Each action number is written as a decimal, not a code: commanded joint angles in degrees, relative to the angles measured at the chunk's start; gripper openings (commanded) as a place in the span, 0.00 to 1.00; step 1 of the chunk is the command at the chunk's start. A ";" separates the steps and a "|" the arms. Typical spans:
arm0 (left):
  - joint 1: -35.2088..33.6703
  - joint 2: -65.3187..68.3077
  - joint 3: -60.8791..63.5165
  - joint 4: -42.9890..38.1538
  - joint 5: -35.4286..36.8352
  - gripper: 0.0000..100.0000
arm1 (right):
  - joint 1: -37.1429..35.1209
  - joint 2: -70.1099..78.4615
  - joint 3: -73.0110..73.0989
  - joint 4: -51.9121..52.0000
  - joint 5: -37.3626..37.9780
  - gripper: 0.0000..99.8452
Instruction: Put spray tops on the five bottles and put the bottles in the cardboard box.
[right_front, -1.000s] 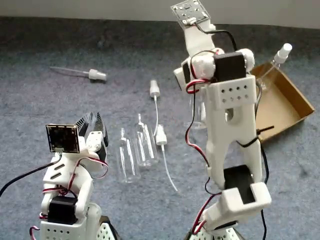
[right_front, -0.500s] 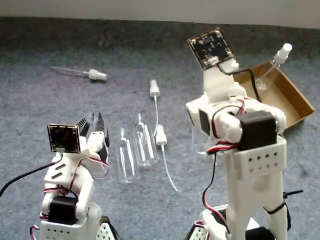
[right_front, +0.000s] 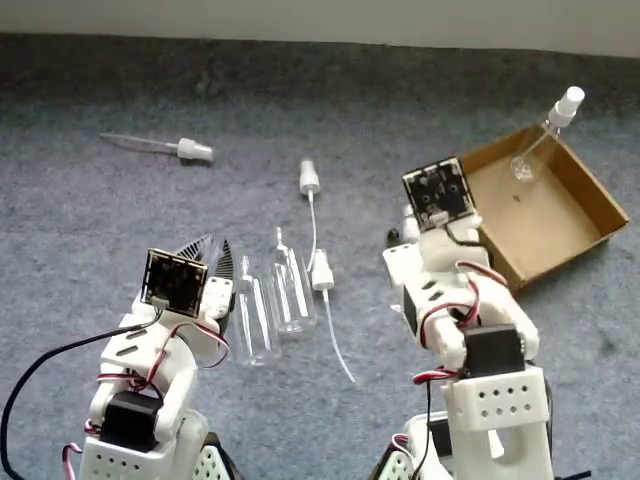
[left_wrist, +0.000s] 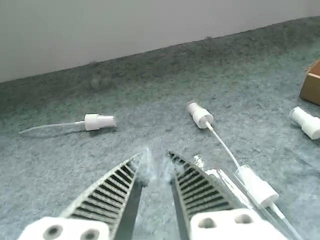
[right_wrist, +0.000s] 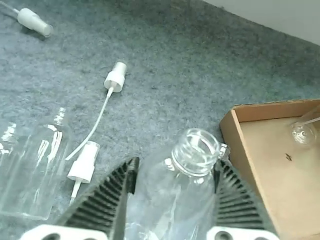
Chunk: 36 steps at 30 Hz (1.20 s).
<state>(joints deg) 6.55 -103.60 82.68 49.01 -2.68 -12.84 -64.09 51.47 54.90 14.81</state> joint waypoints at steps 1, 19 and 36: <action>1.36 0.40 -5.41 3.52 -3.96 0.03 | 1.10 -6.81 6.20 -5.76 -0.70 0.14; 0.84 22.90 -30.81 18.02 -13.89 0.03 | 0.84 -22.64 25.01 -13.41 -6.33 0.14; 0.92 58.51 -48.84 18.02 -13.71 0.03 | 0.84 -41.01 37.32 -13.41 -6.24 0.14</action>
<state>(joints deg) 6.81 -49.63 40.04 66.95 -15.96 -12.48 -103.74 89.01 43.03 9.01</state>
